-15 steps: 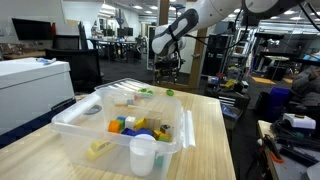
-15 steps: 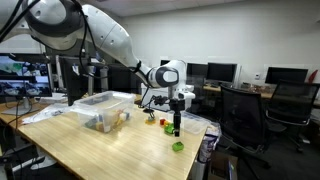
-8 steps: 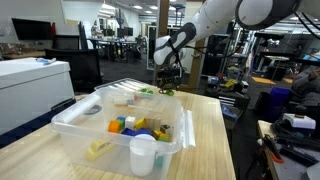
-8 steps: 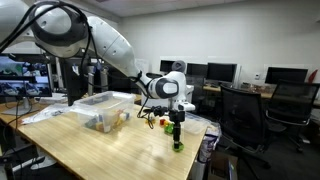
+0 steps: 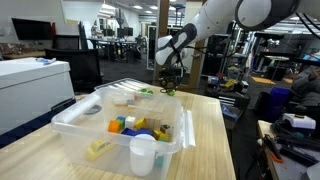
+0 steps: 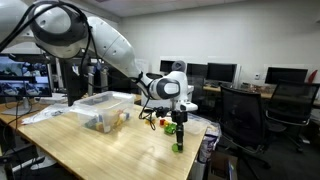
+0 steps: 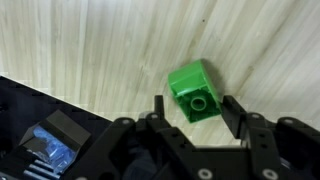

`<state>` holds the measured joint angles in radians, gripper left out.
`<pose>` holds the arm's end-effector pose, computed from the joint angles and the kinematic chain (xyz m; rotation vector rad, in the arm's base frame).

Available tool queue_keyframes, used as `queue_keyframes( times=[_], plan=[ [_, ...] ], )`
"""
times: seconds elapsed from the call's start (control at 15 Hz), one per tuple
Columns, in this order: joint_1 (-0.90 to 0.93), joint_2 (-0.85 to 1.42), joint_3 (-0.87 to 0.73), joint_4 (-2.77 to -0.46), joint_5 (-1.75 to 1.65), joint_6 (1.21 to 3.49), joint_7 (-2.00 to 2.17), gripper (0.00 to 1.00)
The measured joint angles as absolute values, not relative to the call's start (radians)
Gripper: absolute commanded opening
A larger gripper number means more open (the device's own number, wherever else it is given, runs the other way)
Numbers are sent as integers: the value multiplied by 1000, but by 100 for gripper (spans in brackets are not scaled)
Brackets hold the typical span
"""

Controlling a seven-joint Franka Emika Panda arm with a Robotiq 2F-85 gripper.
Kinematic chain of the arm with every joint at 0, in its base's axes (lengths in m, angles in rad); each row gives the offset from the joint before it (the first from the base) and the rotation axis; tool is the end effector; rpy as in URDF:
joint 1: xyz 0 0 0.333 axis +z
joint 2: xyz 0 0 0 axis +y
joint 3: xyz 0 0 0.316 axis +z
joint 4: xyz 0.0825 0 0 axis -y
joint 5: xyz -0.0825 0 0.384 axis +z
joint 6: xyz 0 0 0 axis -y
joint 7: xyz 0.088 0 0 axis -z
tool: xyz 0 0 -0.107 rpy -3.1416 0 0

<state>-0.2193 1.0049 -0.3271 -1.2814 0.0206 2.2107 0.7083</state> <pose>0.6620 -0.3330 0.1549 2.4335 -1.5380 -0.0119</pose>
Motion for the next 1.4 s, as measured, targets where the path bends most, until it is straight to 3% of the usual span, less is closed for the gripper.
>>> queue_keyframes(
  times=[0.2, 1.4],
  plan=[
    [-218, 1005, -327, -1279, 21, 2212, 708, 12],
    [-172, 874, -344, -1164, -10, 2239, 708, 12]
  ],
)
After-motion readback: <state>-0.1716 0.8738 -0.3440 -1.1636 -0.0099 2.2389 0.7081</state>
